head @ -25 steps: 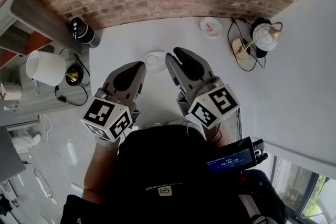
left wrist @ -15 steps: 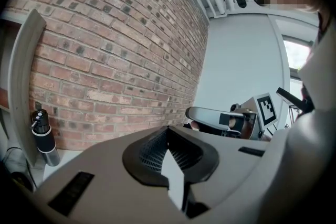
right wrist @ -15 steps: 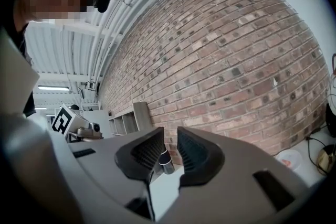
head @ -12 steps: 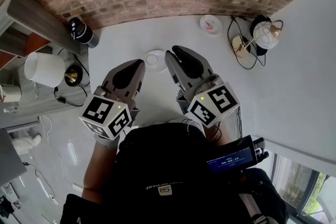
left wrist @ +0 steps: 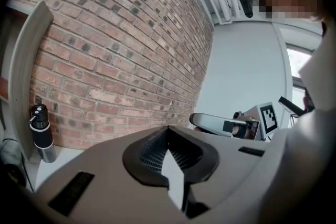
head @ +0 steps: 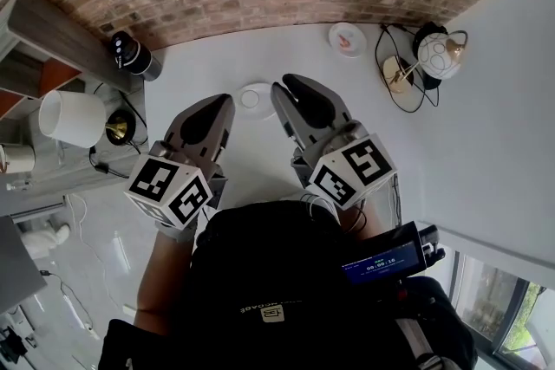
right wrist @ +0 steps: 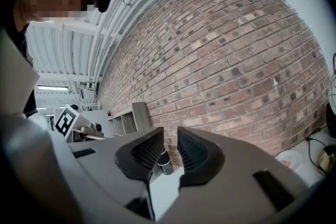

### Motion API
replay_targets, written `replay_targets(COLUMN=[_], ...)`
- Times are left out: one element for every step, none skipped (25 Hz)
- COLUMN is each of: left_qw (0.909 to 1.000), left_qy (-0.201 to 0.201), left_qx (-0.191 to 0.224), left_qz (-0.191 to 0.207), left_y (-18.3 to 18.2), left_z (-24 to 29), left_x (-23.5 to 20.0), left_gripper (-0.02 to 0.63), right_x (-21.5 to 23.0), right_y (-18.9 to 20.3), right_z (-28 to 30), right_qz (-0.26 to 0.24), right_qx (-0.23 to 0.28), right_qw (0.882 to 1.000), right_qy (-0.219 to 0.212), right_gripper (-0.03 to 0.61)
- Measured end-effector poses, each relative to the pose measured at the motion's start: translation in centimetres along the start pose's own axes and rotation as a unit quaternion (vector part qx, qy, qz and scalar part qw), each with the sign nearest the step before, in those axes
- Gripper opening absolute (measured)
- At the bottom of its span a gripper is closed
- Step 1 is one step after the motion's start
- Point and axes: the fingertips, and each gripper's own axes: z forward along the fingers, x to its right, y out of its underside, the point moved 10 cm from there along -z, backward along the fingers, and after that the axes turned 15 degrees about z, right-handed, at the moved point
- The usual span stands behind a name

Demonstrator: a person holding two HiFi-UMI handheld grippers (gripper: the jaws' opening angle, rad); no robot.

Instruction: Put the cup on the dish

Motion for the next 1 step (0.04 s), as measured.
replay_targets(left_qw=[1.0000], left_qy=[-0.002], left_qx=[0.002], left_qz=[-0.003], left_y=[-0.02], left_z=[-0.05], left_x=[-0.07], left_gripper=[0.005], right_x=[-0.01], right_y=[0.00], right_z=[0.01], right_qz=[0.000], right_qx=[0.000], right_qw=[1.000], right_qy=[0.000], right_gripper=[0.083])
